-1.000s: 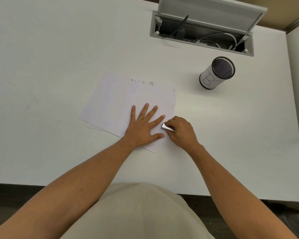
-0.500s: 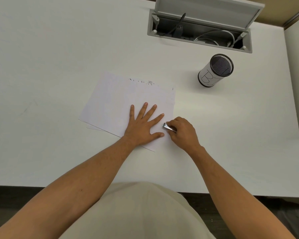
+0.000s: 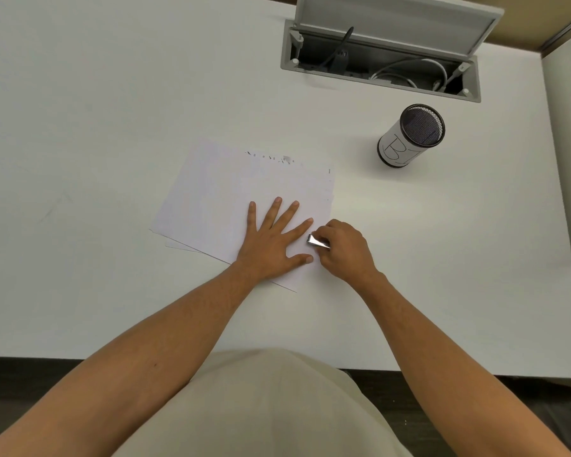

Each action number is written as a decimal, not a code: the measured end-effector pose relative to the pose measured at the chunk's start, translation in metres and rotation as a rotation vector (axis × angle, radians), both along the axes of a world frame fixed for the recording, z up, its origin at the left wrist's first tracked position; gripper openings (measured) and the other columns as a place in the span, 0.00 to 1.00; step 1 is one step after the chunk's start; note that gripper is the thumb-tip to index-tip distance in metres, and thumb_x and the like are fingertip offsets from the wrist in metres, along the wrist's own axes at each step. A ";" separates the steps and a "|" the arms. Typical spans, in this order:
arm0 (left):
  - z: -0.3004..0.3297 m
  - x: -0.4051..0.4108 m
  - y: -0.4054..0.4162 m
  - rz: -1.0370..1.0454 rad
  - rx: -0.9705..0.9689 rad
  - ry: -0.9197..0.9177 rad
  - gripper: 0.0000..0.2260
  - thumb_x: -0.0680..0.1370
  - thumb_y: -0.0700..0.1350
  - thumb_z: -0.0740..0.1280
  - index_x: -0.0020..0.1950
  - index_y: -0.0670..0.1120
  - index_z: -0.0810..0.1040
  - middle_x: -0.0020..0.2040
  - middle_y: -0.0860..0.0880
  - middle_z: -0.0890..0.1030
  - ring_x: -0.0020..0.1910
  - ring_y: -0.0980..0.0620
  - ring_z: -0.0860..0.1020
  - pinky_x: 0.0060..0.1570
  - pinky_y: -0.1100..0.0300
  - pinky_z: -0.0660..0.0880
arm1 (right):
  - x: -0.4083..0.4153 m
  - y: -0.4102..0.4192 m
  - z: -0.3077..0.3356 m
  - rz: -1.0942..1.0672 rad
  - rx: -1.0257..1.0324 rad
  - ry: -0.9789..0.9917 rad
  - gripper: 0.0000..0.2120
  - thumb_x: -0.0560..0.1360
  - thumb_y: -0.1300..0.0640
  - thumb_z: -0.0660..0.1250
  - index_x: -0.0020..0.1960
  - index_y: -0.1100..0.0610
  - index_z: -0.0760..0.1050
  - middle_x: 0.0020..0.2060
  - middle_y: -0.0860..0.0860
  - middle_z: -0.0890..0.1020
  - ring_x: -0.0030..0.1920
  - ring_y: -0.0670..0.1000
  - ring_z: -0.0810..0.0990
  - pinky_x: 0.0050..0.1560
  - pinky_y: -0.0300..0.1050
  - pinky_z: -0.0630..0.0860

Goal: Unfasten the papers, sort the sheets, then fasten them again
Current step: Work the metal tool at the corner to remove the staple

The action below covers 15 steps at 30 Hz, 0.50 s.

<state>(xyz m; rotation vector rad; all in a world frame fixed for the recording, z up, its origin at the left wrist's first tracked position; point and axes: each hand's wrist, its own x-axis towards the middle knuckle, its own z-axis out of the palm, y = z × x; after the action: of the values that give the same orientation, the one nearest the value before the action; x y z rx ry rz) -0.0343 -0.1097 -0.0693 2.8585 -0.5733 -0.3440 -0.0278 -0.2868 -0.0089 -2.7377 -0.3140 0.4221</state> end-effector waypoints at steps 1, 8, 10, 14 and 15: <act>0.000 0.000 0.000 0.001 0.001 0.000 0.37 0.72 0.76 0.41 0.79 0.62 0.47 0.81 0.51 0.44 0.79 0.44 0.38 0.69 0.32 0.32 | 0.000 0.000 0.000 0.015 -0.016 -0.021 0.07 0.73 0.60 0.68 0.49 0.57 0.81 0.40 0.53 0.79 0.41 0.56 0.76 0.36 0.45 0.68; 0.000 0.001 -0.001 0.001 0.016 0.020 0.38 0.72 0.76 0.41 0.78 0.62 0.44 0.81 0.51 0.42 0.79 0.44 0.36 0.69 0.31 0.33 | -0.003 -0.001 0.001 0.164 -0.045 -0.176 0.07 0.70 0.65 0.70 0.46 0.58 0.82 0.38 0.55 0.80 0.36 0.58 0.75 0.33 0.49 0.71; 0.000 0.001 -0.001 -0.002 0.025 0.027 0.38 0.71 0.76 0.41 0.78 0.62 0.43 0.81 0.51 0.41 0.78 0.44 0.36 0.69 0.31 0.33 | -0.005 -0.004 -0.001 0.199 -0.055 -0.216 0.05 0.70 0.66 0.70 0.44 0.58 0.81 0.36 0.55 0.79 0.35 0.58 0.74 0.32 0.50 0.71; 0.000 0.001 -0.001 -0.001 0.027 0.021 0.38 0.71 0.77 0.42 0.79 0.62 0.43 0.81 0.51 0.41 0.78 0.45 0.35 0.69 0.32 0.31 | -0.012 -0.011 -0.009 0.249 -0.072 -0.315 0.05 0.71 0.65 0.70 0.46 0.58 0.80 0.37 0.55 0.79 0.35 0.58 0.74 0.33 0.50 0.70; 0.001 0.001 -0.001 0.001 0.028 0.022 0.38 0.72 0.76 0.42 0.79 0.62 0.43 0.81 0.51 0.41 0.78 0.45 0.35 0.69 0.32 0.31 | -0.013 -0.012 -0.011 0.252 -0.071 -0.342 0.05 0.71 0.64 0.70 0.47 0.58 0.80 0.37 0.55 0.79 0.35 0.57 0.74 0.33 0.50 0.70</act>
<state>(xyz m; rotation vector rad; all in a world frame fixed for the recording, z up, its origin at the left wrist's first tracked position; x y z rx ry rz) -0.0330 -0.1104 -0.0686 2.8780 -0.5680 -0.3860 -0.0408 -0.2989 -0.0199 -2.8426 -0.7503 0.0218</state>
